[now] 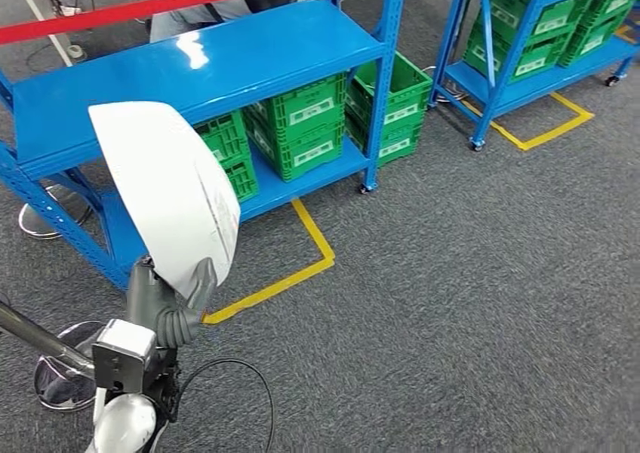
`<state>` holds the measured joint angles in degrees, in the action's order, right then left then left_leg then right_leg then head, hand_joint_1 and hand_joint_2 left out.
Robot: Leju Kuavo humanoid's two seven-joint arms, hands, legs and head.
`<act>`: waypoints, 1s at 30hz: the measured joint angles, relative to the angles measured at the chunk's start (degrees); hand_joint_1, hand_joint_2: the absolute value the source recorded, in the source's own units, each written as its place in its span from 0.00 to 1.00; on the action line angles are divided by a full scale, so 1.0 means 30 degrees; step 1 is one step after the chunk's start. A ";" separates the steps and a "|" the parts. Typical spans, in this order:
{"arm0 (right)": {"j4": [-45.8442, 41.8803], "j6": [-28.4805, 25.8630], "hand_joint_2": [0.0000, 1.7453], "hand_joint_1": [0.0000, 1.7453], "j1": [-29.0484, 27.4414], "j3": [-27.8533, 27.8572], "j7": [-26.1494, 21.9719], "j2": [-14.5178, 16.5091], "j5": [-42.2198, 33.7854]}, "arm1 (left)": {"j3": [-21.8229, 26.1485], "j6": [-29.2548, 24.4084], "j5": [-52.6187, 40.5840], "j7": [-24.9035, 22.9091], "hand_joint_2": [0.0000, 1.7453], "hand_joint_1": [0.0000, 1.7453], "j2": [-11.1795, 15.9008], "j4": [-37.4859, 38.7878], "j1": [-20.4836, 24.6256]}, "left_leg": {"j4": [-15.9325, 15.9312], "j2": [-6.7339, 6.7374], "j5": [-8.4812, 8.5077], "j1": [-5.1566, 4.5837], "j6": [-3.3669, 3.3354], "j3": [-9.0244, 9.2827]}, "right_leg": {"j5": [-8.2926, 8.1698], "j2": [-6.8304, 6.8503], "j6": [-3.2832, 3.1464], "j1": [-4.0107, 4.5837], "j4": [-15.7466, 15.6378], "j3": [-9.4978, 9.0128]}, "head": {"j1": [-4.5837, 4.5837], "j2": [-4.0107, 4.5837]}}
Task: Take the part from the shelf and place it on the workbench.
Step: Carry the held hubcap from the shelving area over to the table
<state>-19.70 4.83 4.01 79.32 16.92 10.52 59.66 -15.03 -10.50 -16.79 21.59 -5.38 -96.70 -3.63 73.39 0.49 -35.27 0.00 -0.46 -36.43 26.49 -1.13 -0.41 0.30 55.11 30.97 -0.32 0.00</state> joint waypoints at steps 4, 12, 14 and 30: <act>-0.0060 -0.0022 1.00 0.00 0.0022 0.0091 0.0002 0.0137 -0.0082 | 0.0029 0.0630 -0.0013 0.0036 1.00 1.00 0.0009 0.0086 0.0114 | -0.4287 -0.1076 0.1472 -0.0205 -0.0638 0.3084 | -0.0529 -0.0932 0.0090 0.0170 0.0473 0.1056 | -0.0004 0.0000; -0.0257 -0.0060 1.00 0.00 -0.0061 0.0162 0.0015 0.0233 -0.0211 | 0.0159 0.1109 0.0005 0.0211 1.00 1.00 -0.0031 0.0177 0.0176 | -0.5986 -0.0072 0.2017 0.0003 -0.0868 0.3054 | 0.0977 -0.0085 0.0874 -0.0015 0.3647 0.3205 | -0.0257 0.0000; -0.0259 -0.0062 1.00 0.00 -0.0058 0.0166 0.0022 0.0237 -0.0217 | 0.0200 0.1169 -0.0009 0.0233 1.00 1.00 -0.0020 0.0197 0.0147 | -0.5957 0.0464 0.2186 0.0013 -0.0791 0.2801 | 0.1884 0.0204 0.1172 -0.0243 0.5768 0.3864 | -0.0263 0.0000; -0.0394 -0.0051 1.00 0.00 -0.0041 0.0166 -0.0036 0.0322 -0.0177 | 0.0304 0.1893 -0.0231 0.0328 1.00 1.00 0.0011 0.0275 0.0435 | 0.0066 0.0010 -0.0539 0.0184 0.0282 0.0129 | -0.0091 -0.0256 0.0080 -0.0239 0.0396 0.0468 | -0.0046 0.0000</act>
<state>-20.88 4.68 3.89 79.82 16.81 11.49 59.13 -14.12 -4.82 -17.48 22.58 -5.35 -95.87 -2.32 73.59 0.52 -36.89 0.55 0.39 -36.04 26.21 -1.90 -0.17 -0.41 56.30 32.37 -0.45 0.00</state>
